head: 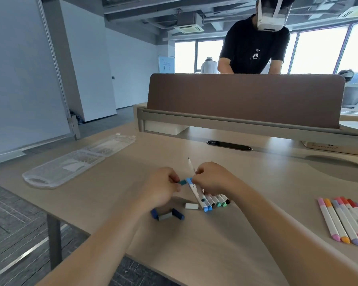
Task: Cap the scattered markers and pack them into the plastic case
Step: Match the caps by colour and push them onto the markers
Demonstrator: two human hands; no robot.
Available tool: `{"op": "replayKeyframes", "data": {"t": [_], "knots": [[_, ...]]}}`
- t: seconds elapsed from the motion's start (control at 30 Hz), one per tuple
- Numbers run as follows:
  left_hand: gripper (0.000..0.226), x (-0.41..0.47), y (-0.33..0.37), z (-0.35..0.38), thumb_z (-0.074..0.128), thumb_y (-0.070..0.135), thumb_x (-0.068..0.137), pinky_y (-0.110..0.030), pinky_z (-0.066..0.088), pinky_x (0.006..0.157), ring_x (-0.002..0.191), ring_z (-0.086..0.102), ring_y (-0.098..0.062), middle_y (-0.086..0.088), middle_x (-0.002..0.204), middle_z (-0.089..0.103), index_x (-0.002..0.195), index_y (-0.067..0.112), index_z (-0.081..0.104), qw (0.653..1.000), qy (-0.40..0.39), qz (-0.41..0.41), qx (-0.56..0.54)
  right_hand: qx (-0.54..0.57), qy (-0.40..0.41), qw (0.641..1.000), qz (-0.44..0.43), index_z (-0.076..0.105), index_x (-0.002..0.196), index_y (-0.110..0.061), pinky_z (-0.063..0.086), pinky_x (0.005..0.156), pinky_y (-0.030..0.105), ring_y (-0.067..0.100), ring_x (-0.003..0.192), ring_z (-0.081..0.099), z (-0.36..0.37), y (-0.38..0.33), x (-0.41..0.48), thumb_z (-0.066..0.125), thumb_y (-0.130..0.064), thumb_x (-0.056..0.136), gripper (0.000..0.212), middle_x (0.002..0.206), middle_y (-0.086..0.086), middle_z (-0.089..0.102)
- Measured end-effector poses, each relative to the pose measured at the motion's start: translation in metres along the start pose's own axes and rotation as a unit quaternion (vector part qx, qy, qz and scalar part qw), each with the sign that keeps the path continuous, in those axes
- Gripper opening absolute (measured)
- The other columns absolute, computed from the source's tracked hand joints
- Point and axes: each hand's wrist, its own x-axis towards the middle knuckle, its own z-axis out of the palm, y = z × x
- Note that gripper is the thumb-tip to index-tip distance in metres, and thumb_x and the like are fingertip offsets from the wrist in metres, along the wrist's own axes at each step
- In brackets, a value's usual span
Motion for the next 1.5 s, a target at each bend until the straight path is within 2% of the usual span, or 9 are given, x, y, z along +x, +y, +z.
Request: {"op": "replayKeyframes", "data": {"t": [0.17, 0.47, 0.6, 0.73, 0.83, 0.93, 1.03, 1.27, 1.5], "knots": [[0.008, 0.003, -0.004, -0.018, 0.063, 0.014, 0.091, -0.025, 0.040, 0.056, 0.063, 0.052, -0.010, 0.002, 0.088, 0.071, 0.091, 0.020, 0.068, 0.981, 0.060, -0.055, -0.177, -0.016, -0.017, 0.998, -0.057, 0.071, 0.102, -0.012, 0.057, 0.085, 0.037, 0.019, 0.088, 0.066, -0.002, 0.006, -0.003, 0.067, -0.021, 0.088, 0.017, 0.096, 0.003, 0.069], [0.018, 0.001, -0.004, -0.022, 0.057, 0.008, 0.095, -0.024, 0.039, 0.064, 0.063, 0.052, -0.006, 0.001, 0.080, 0.069, 0.088, 0.020, 0.068, 0.971, 0.074, -0.042, -0.225, -0.017, -0.052, 0.995, -0.089, 0.066, 0.098, -0.020, 0.043, 0.058, 0.016, 0.002, 0.063, 0.059, -0.001, 0.001, -0.012, 0.068, -0.020, 0.090, 0.008, 0.081, -0.010, 0.061], [0.019, -0.005, -0.002, -0.021, 0.056, 0.007, 0.096, -0.016, 0.039, 0.053, 0.064, 0.051, -0.007, 0.004, 0.079, 0.067, 0.099, 0.017, 0.071, 0.978, 0.063, -0.019, -0.199, -0.049, -0.052, 0.993, -0.097, 0.072, 0.102, -0.018, 0.044, 0.066, 0.021, 0.006, 0.072, 0.055, -0.001, 0.001, -0.013, 0.070, -0.023, 0.088, 0.015, 0.091, -0.005, 0.063], [0.018, -0.007, -0.005, -0.018, 0.057, 0.011, 0.095, -0.013, 0.039, 0.041, 0.059, 0.056, -0.006, 0.005, 0.083, 0.068, 0.106, 0.020, 0.068, 0.976, 0.094, -0.012, -0.194, -0.045, -0.050, 0.992, -0.109, 0.073, 0.107, -0.018, 0.040, 0.063, 0.020, 0.005, 0.068, 0.052, -0.001, -0.002, -0.014, 0.068, -0.024, 0.090, 0.018, 0.081, -0.011, 0.060], [0.008, -0.007, -0.005, -0.016, 0.060, 0.013, 0.092, -0.021, 0.039, 0.040, 0.054, 0.058, -0.005, -0.002, 0.080, 0.069, 0.092, 0.019, 0.065, 0.972, 0.139, -0.026, -0.188, -0.049, -0.055, 0.991, -0.113, 0.073, 0.110, -0.016, 0.040, 0.063, 0.019, 0.006, 0.069, 0.052, 0.000, -0.003, -0.014, 0.066, -0.023, 0.092, 0.021, 0.080, -0.012, 0.060], [0.014, -0.009, -0.004, -0.012, 0.055, 0.008, 0.095, -0.016, 0.039, 0.041, 0.044, 0.054, 0.002, -0.001, 0.075, 0.069, 0.090, 0.014, 0.066, 0.971, 0.148, -0.018, -0.185, -0.058, -0.041, 0.991, -0.116, 0.075, 0.105, -0.014, 0.043, 0.064, 0.021, 0.009, 0.072, 0.055, 0.003, -0.004, -0.012, 0.064, -0.025, 0.094, 0.019, 0.085, -0.005, 0.067], [0.018, -0.012, -0.004, -0.006, 0.052, 0.007, 0.095, -0.022, 0.041, 0.046, 0.060, 0.059, -0.007, -0.002, 0.090, 0.072, 0.100, 0.017, 0.066, 0.973, 0.135, -0.031, -0.186, -0.070, -0.030, 0.991, -0.111, 0.075, 0.104, -0.014, 0.040, 0.061, 0.021, 0.010, 0.069, 0.053, 0.006, -0.004, -0.008, 0.062, -0.025, 0.096, 0.019, 0.083, -0.002, 0.068], [0.033, -0.012, -0.006, -0.006, 0.043, -0.002, 0.091, -0.024, 0.042, 0.046, 0.074, 0.063, -0.016, -0.002, 0.092, 0.072, 0.087, 0.022, 0.065, 0.964, 0.111, -0.047, -0.236, -0.069, -0.013, 0.993, -0.092, 0.076, 0.106, -0.016, 0.048, 0.073, 0.026, 0.012, 0.073, 0.057, 0.018, 0.000, 0.004, 0.063, -0.026, 0.095, 0.020, 0.085, 0.000, 0.070], [0.044, -0.007, -0.017, -0.011, 0.043, 0.008, 0.095, -0.022, 0.046, 0.048, 0.097, 0.062, -0.018, 0.000, 0.120, 0.065, 0.134, 0.025, 0.053, 0.971, 0.074, -0.074, -0.214, -0.067, 0.058, 0.994, -0.065, 0.068, 0.092, -0.019, 0.044, 0.061, 0.022, 0.008, 0.070, 0.059, 0.024, -0.008, 0.017, 0.066, -0.027, 0.092, 0.009, 0.080, -0.003, 0.067]]}}
